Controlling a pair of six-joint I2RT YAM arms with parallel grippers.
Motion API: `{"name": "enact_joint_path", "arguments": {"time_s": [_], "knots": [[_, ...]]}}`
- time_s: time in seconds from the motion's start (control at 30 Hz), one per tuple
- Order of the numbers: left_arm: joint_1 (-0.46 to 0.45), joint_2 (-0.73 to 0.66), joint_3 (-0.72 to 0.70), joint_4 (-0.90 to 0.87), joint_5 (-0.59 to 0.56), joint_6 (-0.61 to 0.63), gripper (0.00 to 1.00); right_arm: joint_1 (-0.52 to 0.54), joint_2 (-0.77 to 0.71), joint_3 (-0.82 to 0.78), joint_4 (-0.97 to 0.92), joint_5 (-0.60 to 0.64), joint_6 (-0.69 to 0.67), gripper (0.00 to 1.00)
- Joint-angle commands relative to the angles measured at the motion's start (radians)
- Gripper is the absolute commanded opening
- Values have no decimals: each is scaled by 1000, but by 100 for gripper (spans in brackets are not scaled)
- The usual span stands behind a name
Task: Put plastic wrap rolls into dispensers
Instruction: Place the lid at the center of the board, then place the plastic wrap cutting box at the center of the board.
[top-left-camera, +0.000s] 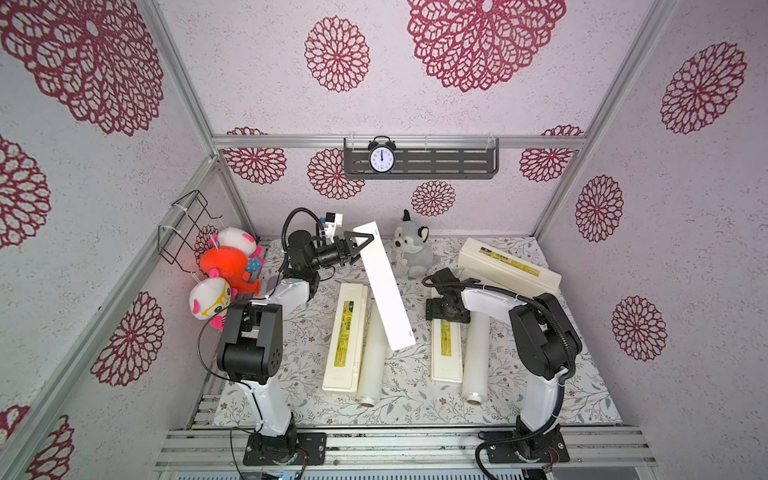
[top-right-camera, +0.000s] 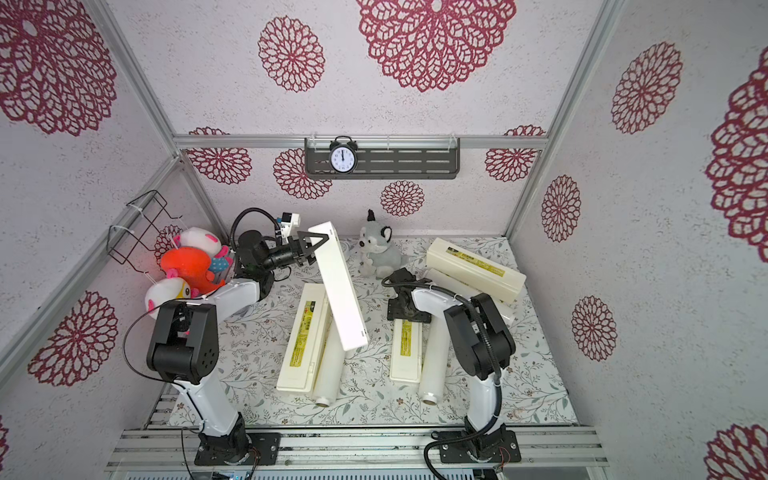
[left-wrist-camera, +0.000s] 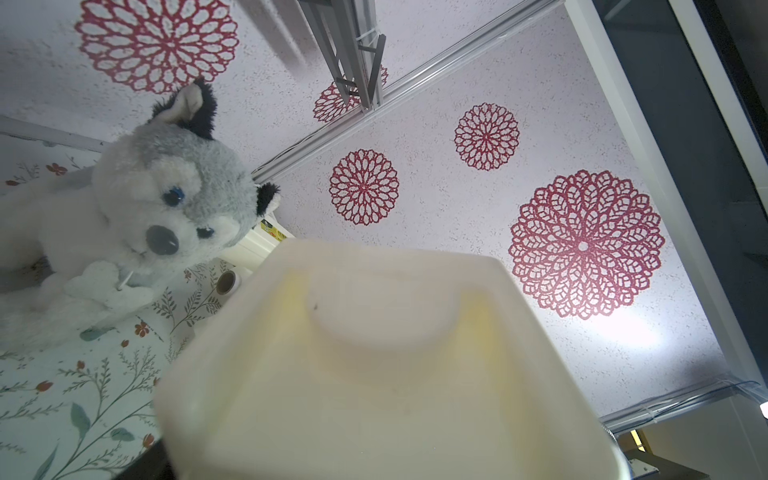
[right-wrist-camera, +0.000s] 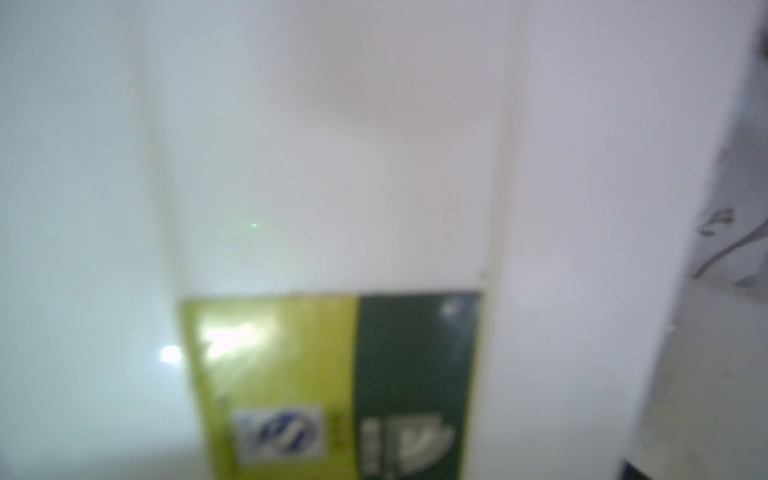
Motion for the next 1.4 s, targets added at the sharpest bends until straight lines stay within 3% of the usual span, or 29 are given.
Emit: {"name": "enact_joint_path", "arguments": {"time_s": [0.0, 0.43, 0.6, 0.77, 1.13, 1.37], "knots": [[0, -34, 3, -30, -3, 13, 66, 8, -52, 37, -19, 1, -34, 99], [-49, -8, 65, -197, -25, 107, 66, 0, -254, -2, -10, -4, -87, 96], [-97, 19, 161, -430, -44, 224, 66, -26, -409, -65, 44, -116, -127, 87], [-157, 46, 257, -626, -84, 333, 66, -56, -584, -148, 138, -330, -144, 83], [-256, 79, 336, -645, -101, 317, 67, -61, -770, -268, 314, -635, -100, 76], [-294, 76, 297, -406, 14, 204, 66, -75, -760, -315, 445, -783, -64, 71]]}}
